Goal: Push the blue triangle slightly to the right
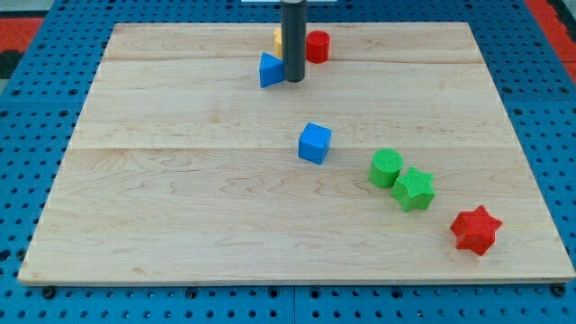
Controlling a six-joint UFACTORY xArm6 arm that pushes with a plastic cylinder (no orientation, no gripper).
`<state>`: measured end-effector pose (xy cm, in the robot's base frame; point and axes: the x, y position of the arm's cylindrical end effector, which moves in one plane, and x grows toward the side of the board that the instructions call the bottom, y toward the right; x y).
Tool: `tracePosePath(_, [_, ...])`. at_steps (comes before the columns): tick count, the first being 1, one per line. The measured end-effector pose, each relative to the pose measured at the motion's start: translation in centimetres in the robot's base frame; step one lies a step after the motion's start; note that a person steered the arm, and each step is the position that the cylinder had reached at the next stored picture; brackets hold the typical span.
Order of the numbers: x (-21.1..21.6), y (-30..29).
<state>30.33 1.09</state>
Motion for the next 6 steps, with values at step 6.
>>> tracePosePath(6, [1.5, -3.7])
